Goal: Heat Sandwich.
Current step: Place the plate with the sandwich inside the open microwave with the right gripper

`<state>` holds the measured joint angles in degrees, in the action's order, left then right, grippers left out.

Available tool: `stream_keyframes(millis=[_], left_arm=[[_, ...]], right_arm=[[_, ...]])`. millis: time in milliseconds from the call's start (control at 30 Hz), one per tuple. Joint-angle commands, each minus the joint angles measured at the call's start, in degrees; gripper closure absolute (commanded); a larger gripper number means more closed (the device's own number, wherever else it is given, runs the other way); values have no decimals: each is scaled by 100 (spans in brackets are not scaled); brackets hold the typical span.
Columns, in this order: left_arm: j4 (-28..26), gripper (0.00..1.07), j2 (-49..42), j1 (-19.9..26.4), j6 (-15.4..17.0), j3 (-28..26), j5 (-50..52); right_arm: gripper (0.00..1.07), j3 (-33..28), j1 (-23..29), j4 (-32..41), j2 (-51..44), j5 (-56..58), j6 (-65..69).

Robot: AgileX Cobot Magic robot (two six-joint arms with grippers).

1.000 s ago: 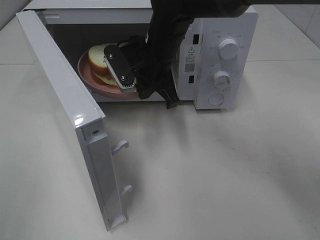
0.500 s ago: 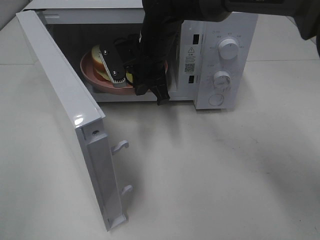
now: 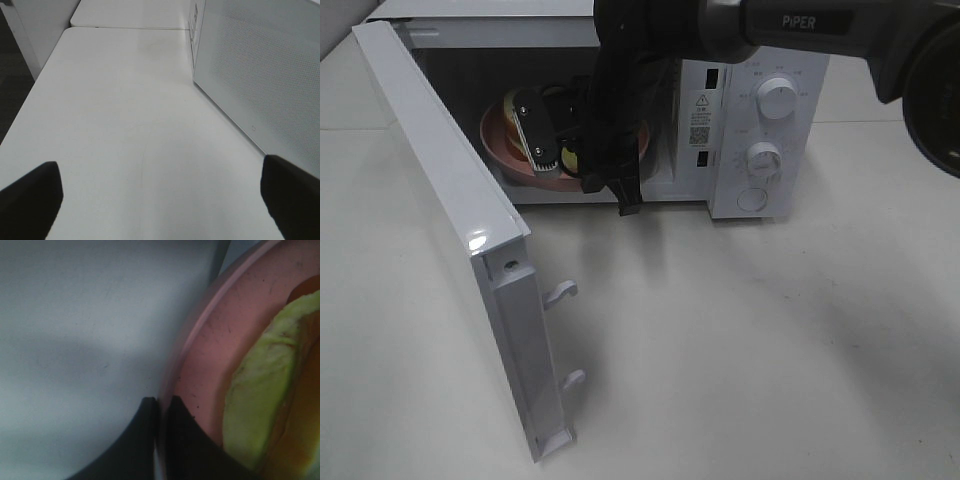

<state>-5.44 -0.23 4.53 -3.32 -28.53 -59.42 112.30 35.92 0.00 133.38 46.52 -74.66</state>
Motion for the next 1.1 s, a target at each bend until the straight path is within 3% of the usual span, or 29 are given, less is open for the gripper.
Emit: stream_keyframes(millis=[33,900,1100], left_arm=[[0,3,-166,6,-6,11,6],[0,3,-166,6,-6,11,6],[0,3,-166,6,-6,11,6]], right_arm=[[105,57,-57,46,29,-178,34],[102,57,-246,-223,92,-945,178],[95,57,-246,-223,103,-997,-6]])
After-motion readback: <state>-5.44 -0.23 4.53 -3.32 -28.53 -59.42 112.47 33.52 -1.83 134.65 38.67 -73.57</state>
